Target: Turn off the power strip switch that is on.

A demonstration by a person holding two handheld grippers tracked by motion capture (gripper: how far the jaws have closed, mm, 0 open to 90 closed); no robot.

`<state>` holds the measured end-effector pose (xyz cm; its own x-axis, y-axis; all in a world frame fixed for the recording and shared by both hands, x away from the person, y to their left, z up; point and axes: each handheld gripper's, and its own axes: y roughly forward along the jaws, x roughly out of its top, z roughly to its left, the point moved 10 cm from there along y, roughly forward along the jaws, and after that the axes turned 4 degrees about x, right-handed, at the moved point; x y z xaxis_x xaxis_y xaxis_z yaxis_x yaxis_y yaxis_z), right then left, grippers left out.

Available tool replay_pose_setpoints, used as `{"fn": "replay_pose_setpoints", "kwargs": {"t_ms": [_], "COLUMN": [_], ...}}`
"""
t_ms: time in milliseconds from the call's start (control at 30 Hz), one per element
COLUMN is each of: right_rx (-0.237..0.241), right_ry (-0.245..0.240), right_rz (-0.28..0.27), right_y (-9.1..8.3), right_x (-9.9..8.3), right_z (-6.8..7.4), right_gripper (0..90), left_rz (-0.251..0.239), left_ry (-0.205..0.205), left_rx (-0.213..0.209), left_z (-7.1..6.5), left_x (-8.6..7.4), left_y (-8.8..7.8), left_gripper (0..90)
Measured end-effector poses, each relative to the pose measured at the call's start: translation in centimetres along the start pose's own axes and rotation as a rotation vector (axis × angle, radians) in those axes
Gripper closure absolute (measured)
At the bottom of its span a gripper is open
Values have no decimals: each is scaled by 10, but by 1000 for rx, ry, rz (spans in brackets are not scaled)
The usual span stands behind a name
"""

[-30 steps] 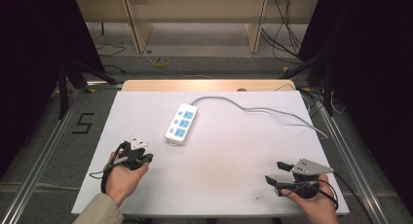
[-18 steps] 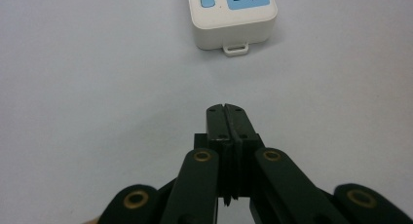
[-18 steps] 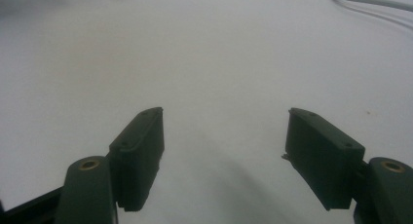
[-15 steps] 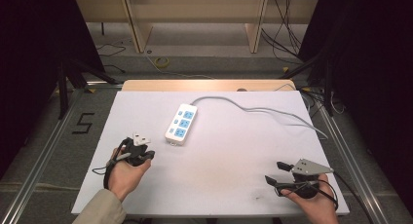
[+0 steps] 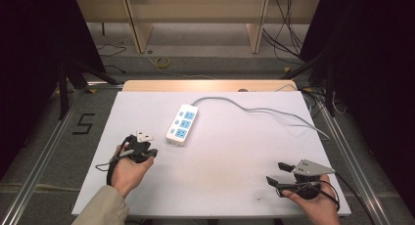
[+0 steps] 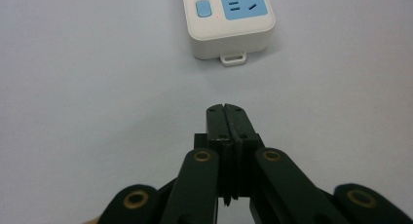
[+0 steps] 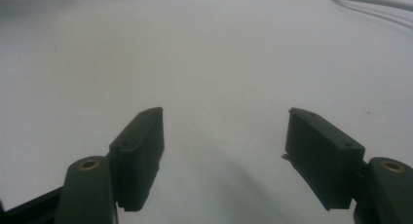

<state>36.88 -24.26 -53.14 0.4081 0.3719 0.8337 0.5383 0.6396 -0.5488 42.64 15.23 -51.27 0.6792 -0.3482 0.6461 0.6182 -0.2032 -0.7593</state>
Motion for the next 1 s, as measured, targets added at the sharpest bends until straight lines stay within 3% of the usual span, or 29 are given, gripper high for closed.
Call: {"fn": "replay_pose_setpoints", "kwargs": {"t_ms": [1000], "right_rx": [-3], "right_ry": [2], "right_rz": [2], "right_y": [-1], "right_x": [0], "right_z": [-1], "right_gripper": [312], "left_rz": [12], "left_ry": [23], "left_rx": [-7], "left_z": [-3], "left_x": [20], "left_y": [7], "left_gripper": [896]}}
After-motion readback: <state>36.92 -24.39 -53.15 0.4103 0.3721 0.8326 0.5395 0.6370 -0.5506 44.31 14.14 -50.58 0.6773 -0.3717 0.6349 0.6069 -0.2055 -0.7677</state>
